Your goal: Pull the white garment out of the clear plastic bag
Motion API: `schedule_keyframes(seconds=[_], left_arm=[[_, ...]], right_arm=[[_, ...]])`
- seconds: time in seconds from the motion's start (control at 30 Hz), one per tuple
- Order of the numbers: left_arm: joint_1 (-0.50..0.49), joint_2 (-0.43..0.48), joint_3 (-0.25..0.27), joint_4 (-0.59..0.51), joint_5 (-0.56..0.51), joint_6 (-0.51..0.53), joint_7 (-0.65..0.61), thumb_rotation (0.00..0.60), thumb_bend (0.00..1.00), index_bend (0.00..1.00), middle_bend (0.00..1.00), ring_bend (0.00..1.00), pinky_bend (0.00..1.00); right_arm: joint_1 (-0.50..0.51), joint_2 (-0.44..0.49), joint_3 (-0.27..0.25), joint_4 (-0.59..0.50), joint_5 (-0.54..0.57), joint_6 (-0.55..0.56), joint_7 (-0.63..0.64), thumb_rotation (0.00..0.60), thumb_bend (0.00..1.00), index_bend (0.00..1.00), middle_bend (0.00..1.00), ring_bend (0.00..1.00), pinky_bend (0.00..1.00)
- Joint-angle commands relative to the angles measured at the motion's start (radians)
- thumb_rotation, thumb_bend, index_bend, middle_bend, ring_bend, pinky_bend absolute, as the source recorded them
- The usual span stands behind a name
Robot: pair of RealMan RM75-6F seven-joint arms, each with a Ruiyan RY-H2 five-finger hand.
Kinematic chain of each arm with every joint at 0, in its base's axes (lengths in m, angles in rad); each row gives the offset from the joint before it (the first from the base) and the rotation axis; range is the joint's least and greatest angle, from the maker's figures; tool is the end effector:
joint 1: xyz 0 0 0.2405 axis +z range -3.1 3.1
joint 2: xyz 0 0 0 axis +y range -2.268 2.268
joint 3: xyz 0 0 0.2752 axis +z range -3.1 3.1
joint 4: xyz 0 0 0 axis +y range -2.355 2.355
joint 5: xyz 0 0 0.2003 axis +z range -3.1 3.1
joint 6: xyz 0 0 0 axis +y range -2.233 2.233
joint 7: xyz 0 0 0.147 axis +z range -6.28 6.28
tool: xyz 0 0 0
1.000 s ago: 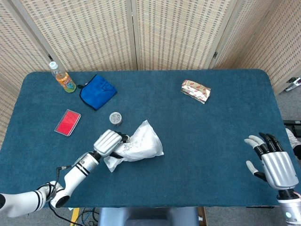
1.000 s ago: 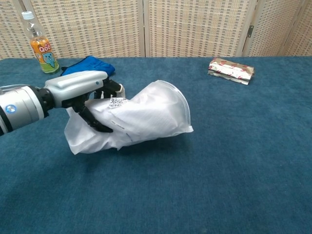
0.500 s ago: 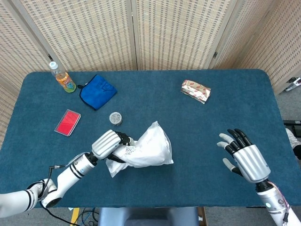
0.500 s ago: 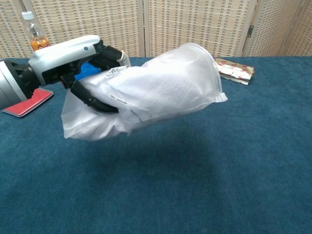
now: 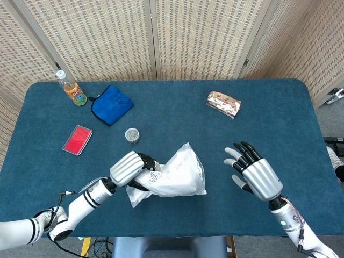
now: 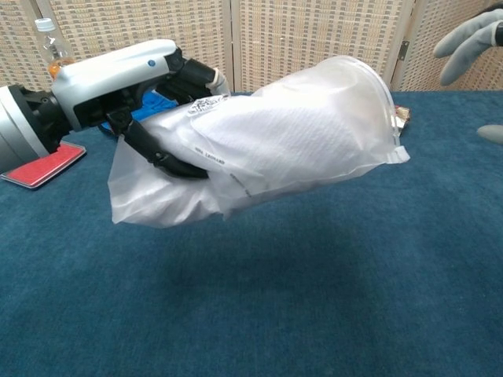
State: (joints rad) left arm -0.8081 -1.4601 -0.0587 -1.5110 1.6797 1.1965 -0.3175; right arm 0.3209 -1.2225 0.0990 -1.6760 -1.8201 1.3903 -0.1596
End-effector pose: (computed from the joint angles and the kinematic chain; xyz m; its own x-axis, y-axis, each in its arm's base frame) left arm -0.0990 0.3218 0.0264 0.1552 0.3092 0.9382 0.6830 -0.7198 0.1242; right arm -0.2087 -0.2394 0.1199 0.4175 0.1025 0.9029 -0.7470 -0.5269 0.4053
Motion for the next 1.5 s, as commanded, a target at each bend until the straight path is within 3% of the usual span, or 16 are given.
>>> schedule_keyframes(seconds=[0.03,0.57,1.5], left_arm=[[-0.002,0.000,-0.005,-0.009,-0.006,-0.009,0.017,0.600,0.23,0.51,0.57,0.55,0.62],[-0.009,0.008,-0.023,-0.068,-0.027,-0.038,0.073,0.600,0.23,0.51,0.57,0.55,0.62],[-0.006,0.028,-0.038,-0.132,-0.056,-0.067,0.091,0.600,0.23,0.51,0.57,0.55,0.62]], right_arm=[[0.018,-0.022,0.007,0.005,0.007,-0.012,0.000,0.600,0.27,0.36,0.20,0.11,0.15],[0.109,-0.124,0.016,0.022,0.025,-0.072,0.002,0.600,0.27,0.36,0.20,0.11,0.15],[0.160,-0.181,0.010,0.055,0.059,-0.074,-0.039,0.600,0.27,0.37,0.20,0.11,0.15]])
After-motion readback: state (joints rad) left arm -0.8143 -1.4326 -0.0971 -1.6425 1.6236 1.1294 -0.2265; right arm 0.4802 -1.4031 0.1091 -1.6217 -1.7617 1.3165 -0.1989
